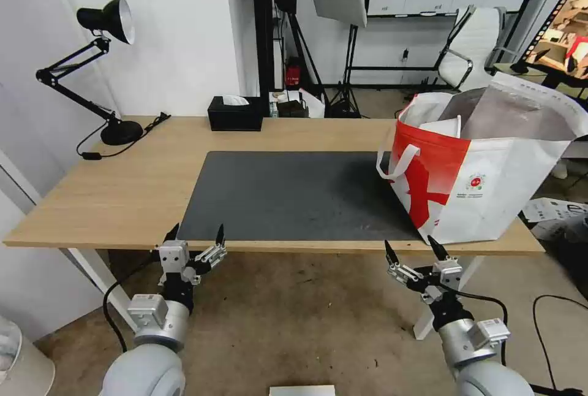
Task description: Pick up the trash from the table and place it into the takeout bag.
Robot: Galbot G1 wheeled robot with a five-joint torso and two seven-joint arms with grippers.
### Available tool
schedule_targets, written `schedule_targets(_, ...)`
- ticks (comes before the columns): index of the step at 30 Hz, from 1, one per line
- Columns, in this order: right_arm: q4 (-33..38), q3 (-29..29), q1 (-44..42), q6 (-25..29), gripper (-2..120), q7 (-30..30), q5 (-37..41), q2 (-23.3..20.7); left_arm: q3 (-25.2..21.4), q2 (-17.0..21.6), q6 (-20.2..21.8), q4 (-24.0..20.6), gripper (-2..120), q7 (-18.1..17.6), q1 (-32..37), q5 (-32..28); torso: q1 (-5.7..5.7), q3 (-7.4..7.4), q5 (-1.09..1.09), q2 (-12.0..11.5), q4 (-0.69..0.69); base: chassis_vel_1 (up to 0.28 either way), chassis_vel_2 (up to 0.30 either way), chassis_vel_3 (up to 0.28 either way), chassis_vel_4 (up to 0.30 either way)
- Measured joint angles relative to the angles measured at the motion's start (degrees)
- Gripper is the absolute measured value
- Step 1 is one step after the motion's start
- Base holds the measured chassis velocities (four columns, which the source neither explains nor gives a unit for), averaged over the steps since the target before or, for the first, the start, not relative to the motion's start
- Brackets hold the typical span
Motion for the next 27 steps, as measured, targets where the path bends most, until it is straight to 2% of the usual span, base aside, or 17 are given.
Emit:
schedule_targets(7,0.00,0.00,0.00,0.00,100,0.00,0.00,0.00,0.08,-2.01,1.14,-0.08,100,-0.31,0.99,1.34,0.00,0.00,-0.01,-0.01,0.00,0.000,0.000,0.000,0.000)
schedule_targets(27,0.00,0.00,0.01,0.00,100,0.00,0.00,0.00,0.18,-1.98,1.42,-0.14,100,-0.42,0.66,1.22,0.00,0.00,-0.01,-0.01,0.00,0.000,0.000,0.000,0.000)
